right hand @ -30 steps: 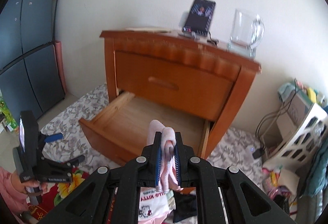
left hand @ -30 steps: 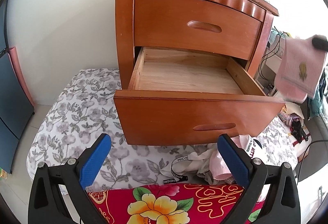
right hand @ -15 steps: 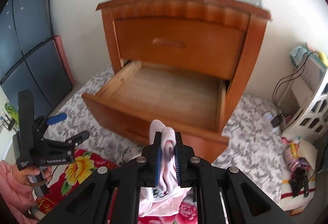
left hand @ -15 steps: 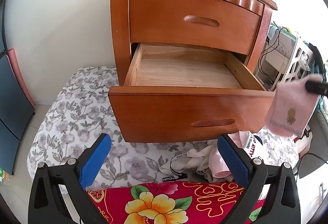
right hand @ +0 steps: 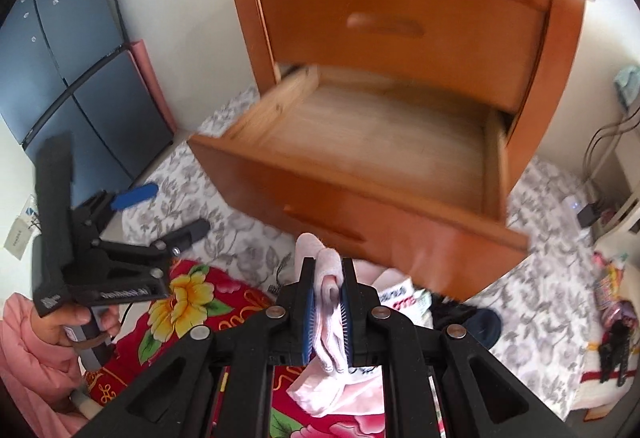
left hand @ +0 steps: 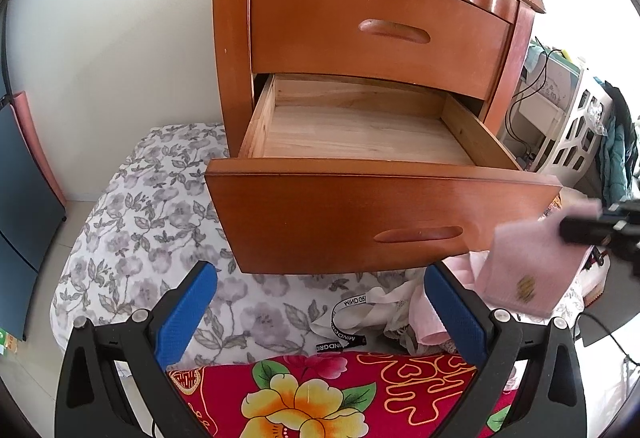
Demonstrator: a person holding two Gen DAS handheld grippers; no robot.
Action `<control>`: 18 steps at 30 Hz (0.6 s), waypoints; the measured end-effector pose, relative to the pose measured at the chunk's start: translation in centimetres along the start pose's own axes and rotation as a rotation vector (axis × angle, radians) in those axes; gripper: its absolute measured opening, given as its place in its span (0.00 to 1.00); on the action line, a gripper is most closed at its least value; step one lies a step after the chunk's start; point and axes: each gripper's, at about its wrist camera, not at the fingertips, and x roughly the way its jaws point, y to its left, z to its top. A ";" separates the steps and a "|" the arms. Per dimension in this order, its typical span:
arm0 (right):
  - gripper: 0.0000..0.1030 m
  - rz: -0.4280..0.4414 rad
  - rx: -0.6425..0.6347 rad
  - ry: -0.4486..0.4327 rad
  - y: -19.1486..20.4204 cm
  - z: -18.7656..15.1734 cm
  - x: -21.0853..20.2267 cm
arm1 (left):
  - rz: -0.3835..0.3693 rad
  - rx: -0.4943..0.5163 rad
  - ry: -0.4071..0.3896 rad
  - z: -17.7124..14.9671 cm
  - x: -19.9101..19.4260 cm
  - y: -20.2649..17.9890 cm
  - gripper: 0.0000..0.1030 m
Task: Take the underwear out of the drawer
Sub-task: 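Lift the pink sock out of the drawer toward the blanket, then lower the pink sock onto the clothes pile and open the right gripper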
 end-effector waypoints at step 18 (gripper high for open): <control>0.14 -0.143 0.093 0.157 -3.9 -1.9 5.6 | -0.008 0.001 0.018 -0.1 0.7 0.1 1.00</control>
